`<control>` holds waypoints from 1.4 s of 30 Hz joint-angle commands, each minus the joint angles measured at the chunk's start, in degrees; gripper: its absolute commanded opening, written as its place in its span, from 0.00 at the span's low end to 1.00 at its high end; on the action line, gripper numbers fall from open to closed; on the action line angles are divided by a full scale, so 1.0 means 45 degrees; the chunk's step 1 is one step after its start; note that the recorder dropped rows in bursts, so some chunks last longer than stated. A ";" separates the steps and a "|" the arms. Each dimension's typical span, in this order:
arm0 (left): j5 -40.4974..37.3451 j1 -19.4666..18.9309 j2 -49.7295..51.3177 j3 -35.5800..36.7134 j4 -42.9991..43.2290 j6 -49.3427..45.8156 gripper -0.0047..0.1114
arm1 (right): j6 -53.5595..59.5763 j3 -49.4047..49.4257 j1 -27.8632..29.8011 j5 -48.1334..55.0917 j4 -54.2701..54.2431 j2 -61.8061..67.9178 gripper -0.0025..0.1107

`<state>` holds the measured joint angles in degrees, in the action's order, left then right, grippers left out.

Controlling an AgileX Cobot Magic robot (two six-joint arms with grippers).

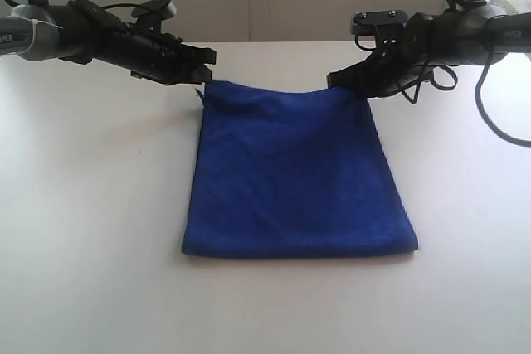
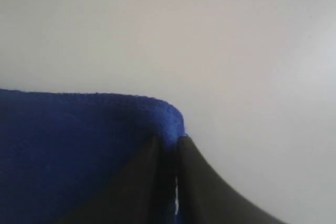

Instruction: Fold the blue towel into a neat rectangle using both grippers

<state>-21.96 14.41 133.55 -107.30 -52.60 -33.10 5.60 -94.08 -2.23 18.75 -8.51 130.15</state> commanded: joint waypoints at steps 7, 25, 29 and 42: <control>-0.0081 0.0001 -0.0047 -0.0074 -0.0101 -0.0150 0.53 | 0.0064 -0.0014 0.0127 -0.0288 0.0174 -0.0167 0.33; -0.7642 -0.0511 -0.1508 0.0118 0.3530 0.1135 0.04 | 0.1457 0.0486 0.0127 0.7682 0.0086 -0.2552 0.02; -0.7986 -0.0511 -0.2357 0.1161 0.4355 0.0928 0.04 | 0.2084 0.1480 0.0127 0.7674 0.0086 -0.3434 0.02; -0.6994 0.1233 -0.6278 0.6687 0.4449 -0.4759 0.04 | 0.7813 0.6942 -0.0552 0.5053 -0.0105 -0.7729 0.02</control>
<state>-52.19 17.14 108.23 -80.63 -31.94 -46.71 33.92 -67.18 -2.97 44.54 -8.34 99.67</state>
